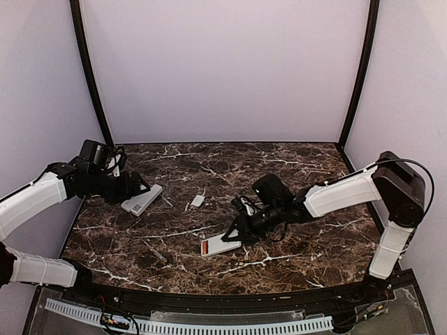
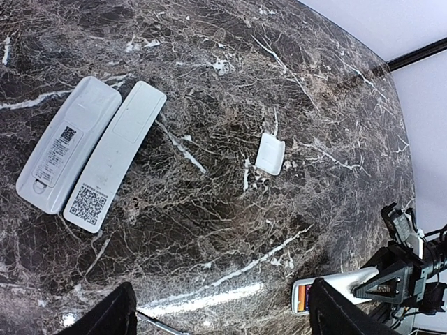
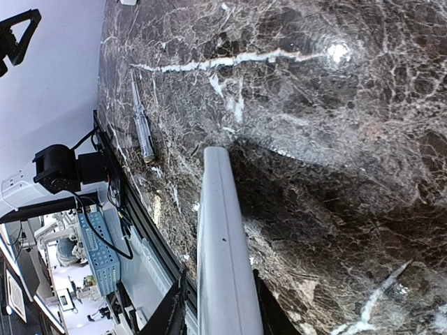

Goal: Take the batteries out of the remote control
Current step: Place the remote control without the battery cover at the center of the board.

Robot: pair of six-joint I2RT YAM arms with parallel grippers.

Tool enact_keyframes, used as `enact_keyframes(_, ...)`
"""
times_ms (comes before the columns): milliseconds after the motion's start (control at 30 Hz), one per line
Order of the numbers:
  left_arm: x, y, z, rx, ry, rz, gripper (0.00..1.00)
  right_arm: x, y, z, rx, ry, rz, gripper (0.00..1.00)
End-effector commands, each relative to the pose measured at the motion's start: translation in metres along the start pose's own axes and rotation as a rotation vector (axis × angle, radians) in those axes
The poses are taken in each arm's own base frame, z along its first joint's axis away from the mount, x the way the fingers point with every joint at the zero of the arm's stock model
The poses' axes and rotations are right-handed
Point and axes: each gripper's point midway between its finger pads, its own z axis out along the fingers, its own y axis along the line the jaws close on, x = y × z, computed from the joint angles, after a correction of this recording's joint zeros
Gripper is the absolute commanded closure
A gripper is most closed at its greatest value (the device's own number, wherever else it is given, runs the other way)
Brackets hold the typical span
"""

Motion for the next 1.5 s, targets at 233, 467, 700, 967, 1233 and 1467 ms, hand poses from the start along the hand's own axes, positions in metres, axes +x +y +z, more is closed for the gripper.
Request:
enact_keyframes(233,0.011,0.005,-0.003,-0.003,0.019,-0.023,0.16,-0.006,-0.015,-0.002,0.077,-0.028,0.000,0.56)
enact_keyframes(467,0.021,0.013,0.001,-0.018,0.031,-0.047,0.16,-0.005,-0.026,-0.006,0.153,-0.033,-0.006,0.45)
enact_keyframes(700,0.031,0.019,0.005,-0.021,0.044,-0.075,0.17,-0.006,-0.036,-0.013,0.232,-0.038,-0.012,0.36)
enact_keyframes(967,0.040,0.026,0.008,-0.043,0.069,-0.107,0.17,-0.005,-0.046,-0.019,0.309,-0.044,-0.012,0.30)
enact_keyframes(1233,0.064,0.041,0.013,-0.083,0.124,-0.189,0.19,-0.007,-0.049,-0.026,0.349,-0.065,-0.016,0.24)
enact_keyframes(1467,0.097,0.056,0.020,-0.112,0.185,-0.294,0.22,-0.010,-0.051,-0.037,0.400,-0.092,-0.032,0.19)
